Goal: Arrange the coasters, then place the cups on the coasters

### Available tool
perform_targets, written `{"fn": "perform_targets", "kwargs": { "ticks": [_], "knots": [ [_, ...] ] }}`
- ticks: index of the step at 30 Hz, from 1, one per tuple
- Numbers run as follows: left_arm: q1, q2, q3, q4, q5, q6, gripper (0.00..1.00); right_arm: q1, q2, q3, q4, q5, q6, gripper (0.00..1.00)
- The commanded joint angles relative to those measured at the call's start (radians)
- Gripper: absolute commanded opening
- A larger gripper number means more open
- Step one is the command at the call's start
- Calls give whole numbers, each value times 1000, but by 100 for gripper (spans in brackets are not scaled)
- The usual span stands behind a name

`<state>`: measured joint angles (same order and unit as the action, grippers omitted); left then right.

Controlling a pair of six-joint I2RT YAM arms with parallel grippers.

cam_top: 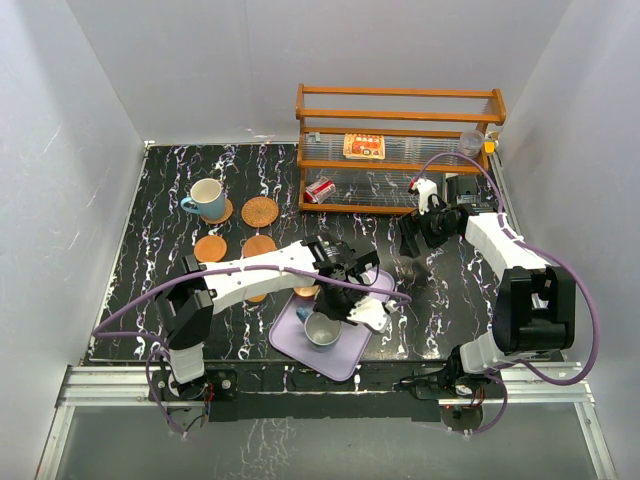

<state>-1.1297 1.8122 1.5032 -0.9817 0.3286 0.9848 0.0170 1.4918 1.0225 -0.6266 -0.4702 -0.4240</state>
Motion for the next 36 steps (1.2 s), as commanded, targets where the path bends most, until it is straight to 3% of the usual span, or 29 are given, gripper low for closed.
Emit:
{"fn": "perform_targets", "kwargs": {
  "ticks": [1,10,22,36],
  "knots": [
    [-9,5,-3,-71,-13,-21,11,-5,5,7,24,-14,-2,98],
    [-8,-28,16,-107,-38,-100,0,-4,8,8,24,-13,-2,98],
    [27,-56,95,-224,-37,-190,0,-5,13,7,23,-12,-2,98],
    [265,-101,278,-312,66,-234,0,-6,12,9,22,-9,-1,98]
  ]
}}
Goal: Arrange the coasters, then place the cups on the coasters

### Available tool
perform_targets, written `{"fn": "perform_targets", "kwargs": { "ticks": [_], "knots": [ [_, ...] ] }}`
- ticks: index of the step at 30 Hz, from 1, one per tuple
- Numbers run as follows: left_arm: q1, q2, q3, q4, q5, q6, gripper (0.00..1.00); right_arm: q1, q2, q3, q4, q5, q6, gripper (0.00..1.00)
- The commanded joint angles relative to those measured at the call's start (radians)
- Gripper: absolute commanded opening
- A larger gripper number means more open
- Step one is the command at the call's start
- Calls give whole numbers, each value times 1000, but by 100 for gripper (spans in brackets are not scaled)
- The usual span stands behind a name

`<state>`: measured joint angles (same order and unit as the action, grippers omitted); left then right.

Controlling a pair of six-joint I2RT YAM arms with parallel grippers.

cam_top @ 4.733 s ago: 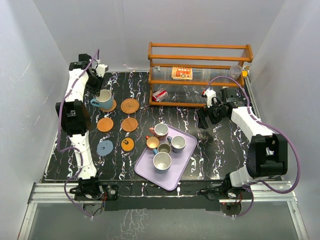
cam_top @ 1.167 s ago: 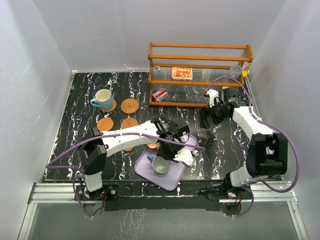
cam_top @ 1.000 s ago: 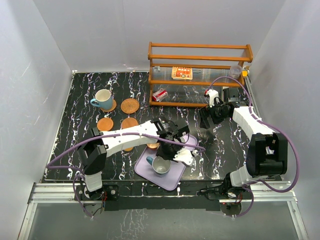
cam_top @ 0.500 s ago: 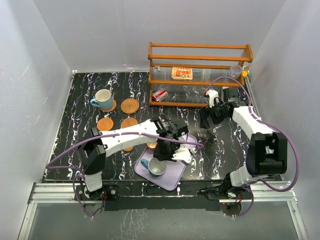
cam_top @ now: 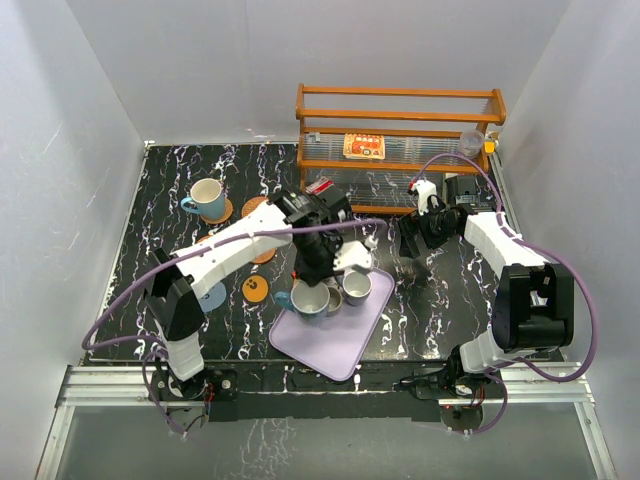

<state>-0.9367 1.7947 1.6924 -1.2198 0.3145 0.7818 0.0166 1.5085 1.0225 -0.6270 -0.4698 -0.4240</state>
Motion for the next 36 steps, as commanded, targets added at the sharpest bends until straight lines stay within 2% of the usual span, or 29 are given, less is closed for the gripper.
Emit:
{"fn": "perform_targets", "kwargs": {
  "ticks": [1,12,19,36],
  "knots": [
    [94,-86,107,-79,84,-33,0,-6,-5,10,23,-11,-1,98],
    [330,-90,302,-98,86,-69,0,-6,-12,11,21,-18,-1,98],
    [457,-70,353,-51,74,-82,0,-6,-17,12,19,-22,-1,98],
    [670,182,526,27,3,-174,0,-6,-18,13,18,-27,-1,98]
  ]
}}
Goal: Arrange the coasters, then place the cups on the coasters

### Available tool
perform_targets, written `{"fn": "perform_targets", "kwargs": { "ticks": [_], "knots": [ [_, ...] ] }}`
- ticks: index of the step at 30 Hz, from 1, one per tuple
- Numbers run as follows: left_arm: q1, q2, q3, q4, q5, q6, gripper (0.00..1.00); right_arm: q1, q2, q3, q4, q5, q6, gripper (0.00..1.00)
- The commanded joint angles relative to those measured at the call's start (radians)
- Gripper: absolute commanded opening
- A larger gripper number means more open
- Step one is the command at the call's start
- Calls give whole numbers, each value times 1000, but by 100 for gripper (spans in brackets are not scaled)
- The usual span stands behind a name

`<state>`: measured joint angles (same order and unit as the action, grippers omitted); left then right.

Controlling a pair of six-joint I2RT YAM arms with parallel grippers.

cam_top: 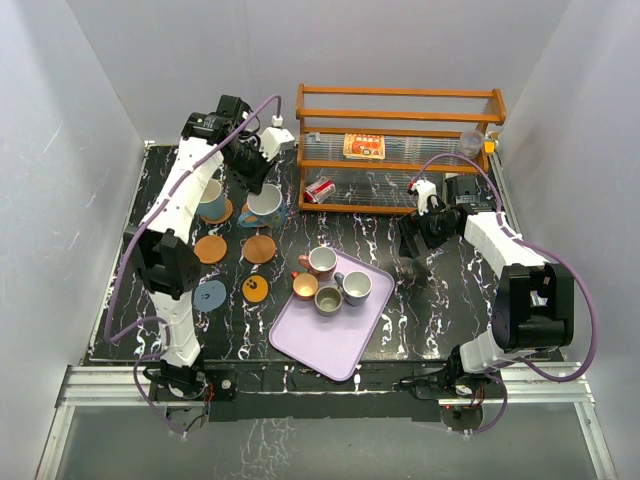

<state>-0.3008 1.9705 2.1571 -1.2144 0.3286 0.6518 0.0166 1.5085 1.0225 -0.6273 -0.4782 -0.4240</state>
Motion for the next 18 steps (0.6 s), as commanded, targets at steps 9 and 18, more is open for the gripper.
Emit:
{"fn": "perform_targets", "kwargs": {
  "ticks": [9,18],
  "knots": [
    [117,99,63,96,-20,-44,0,-6,-19,13,17,-22,-2,98],
    [150,223,151,127,-28,-56,0,-6,-16,8,20,-16,-2,98]
  ]
}}
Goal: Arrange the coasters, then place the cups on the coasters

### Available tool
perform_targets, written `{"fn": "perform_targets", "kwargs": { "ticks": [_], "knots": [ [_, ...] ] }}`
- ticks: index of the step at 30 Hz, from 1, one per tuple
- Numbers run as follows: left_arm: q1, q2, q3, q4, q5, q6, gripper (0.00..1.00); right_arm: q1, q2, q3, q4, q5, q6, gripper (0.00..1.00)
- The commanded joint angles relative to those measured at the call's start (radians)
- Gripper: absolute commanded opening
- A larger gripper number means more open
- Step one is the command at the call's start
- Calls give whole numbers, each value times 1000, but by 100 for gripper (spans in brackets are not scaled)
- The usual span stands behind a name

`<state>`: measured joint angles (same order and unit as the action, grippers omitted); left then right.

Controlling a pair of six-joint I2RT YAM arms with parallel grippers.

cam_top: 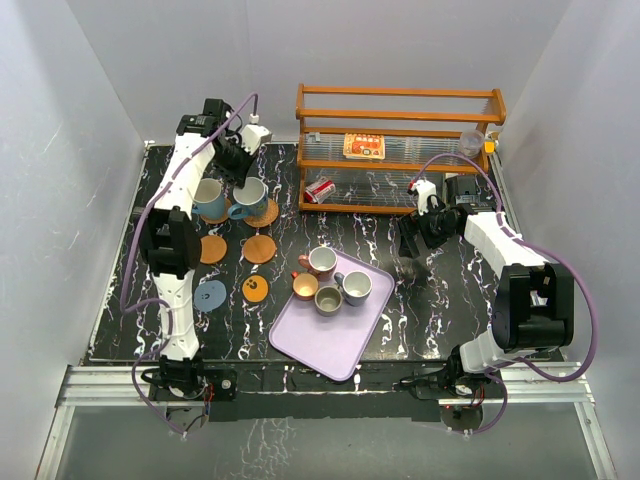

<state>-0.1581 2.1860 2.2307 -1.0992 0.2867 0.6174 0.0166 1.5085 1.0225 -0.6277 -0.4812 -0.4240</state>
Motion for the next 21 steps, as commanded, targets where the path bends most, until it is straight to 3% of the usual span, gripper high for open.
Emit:
{"fn": "perform_targets", "kwargs": {
  "ticks": [1,21],
  "knots": [
    [8,16,88,15,11,-24,0,-6,-16,9,20,-13,-2,98],
    [8,118,158,24,-43,-35,0,-6,-8,8,20,-12,-3,98]
  ]
}}
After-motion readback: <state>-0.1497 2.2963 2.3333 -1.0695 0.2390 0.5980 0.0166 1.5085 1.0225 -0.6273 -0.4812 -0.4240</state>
